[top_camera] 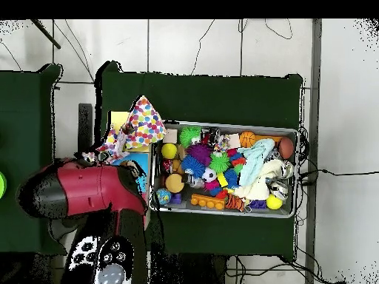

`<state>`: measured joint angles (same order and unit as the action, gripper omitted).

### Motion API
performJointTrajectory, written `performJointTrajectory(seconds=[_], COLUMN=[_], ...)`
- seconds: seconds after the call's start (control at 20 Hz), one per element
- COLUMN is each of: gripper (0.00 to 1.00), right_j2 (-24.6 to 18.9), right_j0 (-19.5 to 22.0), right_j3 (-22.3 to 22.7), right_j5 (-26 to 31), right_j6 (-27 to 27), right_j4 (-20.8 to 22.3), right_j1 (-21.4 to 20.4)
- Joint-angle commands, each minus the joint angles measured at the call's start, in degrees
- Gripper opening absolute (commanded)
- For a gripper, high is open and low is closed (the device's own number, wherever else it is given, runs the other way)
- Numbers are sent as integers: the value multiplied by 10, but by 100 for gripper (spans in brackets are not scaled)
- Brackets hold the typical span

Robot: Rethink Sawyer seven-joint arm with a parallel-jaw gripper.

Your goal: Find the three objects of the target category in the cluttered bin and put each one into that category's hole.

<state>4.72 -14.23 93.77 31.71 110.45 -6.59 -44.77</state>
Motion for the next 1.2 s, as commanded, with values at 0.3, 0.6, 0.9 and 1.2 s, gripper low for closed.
performJointTrajectory(seconds=[0.3, 0.6, 0.9, 1.2], gripper=[100, 100, 0, 0], right_j2=[1, -9, -12, -13], right_j0=[35, 44, 47, 48], right_j3=[-31, -27, -25, -29], right_j5=[5, -12, -11, -28], right_j6=[74, 71, 65, 65], right_j4=[9, 8, 14, 19], right_j1=[27, 35, 37, 43])
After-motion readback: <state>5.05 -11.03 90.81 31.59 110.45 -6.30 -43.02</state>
